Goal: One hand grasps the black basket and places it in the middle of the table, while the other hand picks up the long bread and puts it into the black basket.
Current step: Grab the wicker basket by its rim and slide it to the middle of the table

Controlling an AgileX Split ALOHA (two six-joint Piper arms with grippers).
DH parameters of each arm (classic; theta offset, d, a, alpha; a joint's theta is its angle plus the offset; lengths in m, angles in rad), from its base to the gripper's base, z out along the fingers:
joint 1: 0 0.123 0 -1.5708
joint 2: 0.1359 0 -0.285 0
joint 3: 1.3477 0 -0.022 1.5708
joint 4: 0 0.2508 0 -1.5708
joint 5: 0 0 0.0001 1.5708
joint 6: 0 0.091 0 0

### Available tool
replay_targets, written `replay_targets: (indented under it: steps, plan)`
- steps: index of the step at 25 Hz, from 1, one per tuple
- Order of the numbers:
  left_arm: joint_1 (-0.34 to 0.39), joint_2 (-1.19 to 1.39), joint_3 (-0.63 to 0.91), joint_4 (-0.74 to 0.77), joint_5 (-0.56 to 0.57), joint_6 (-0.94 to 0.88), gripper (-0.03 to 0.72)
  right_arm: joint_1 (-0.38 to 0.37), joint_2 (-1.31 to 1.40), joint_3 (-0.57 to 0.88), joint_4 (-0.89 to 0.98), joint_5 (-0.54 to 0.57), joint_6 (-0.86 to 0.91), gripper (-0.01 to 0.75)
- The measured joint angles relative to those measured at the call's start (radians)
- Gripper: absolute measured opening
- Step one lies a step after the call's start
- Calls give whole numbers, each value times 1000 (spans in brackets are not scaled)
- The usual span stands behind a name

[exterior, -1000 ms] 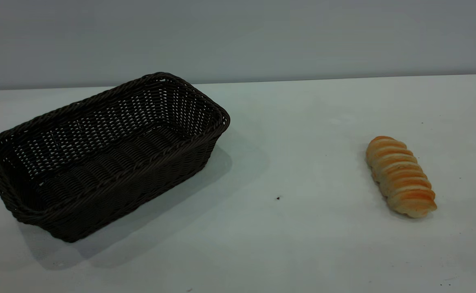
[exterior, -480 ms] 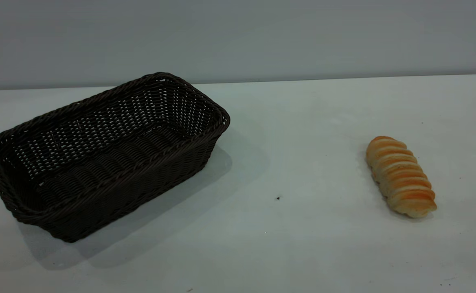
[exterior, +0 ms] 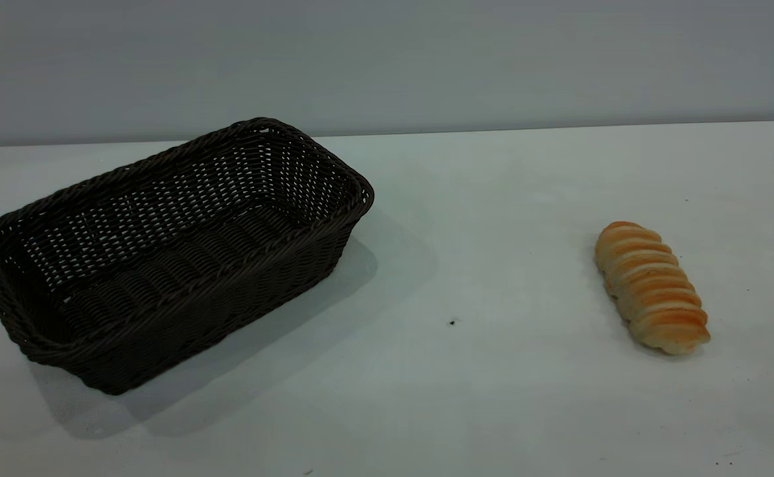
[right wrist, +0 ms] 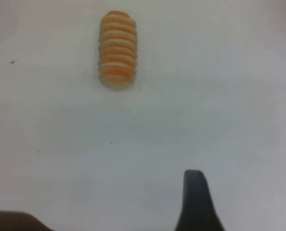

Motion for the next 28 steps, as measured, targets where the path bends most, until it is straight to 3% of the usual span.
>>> replay_targets:
  steps: [5, 12, 24, 28]
  plan:
    - [0, 0, -45, -29, -79, 0, 428, 0, 0, -9, 6, -12, 0, 491]
    - [0, 193, -67, -94, -81, 5, 428, 0, 29, -54, 80, -149, -35, 491]
    - [0, 883, -250, -102, -228, -147, 428, 0, 625, -151, 258, -314, -201, 491]
    - [0, 1046, -264, -117, -364, -200, 428, 0, 784, -185, 310, -359, -267, 491]
